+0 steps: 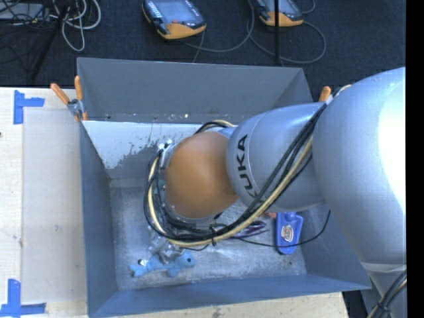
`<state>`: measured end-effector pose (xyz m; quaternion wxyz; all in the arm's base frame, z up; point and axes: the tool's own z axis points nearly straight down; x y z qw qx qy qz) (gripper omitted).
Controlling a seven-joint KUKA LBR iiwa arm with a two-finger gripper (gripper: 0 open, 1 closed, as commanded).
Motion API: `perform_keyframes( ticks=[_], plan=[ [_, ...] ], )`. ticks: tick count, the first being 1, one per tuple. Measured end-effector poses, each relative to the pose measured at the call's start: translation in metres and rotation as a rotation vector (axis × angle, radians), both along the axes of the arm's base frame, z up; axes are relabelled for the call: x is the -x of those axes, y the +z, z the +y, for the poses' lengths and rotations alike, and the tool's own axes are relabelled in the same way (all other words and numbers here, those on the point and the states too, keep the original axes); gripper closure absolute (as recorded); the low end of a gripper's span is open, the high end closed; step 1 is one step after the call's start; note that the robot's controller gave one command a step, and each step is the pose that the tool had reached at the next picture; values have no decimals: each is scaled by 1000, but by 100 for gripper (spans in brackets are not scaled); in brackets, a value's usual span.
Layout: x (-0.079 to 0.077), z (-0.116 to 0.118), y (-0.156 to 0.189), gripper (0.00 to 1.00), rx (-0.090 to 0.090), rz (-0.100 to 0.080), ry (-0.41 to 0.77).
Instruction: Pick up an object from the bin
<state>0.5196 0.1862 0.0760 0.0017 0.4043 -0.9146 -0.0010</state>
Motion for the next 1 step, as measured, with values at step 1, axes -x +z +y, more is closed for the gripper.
perform_keyframes(
  ticks=[1],
  plan=[
    [0,-1,4,100,0,-2,-10]
  ],
)
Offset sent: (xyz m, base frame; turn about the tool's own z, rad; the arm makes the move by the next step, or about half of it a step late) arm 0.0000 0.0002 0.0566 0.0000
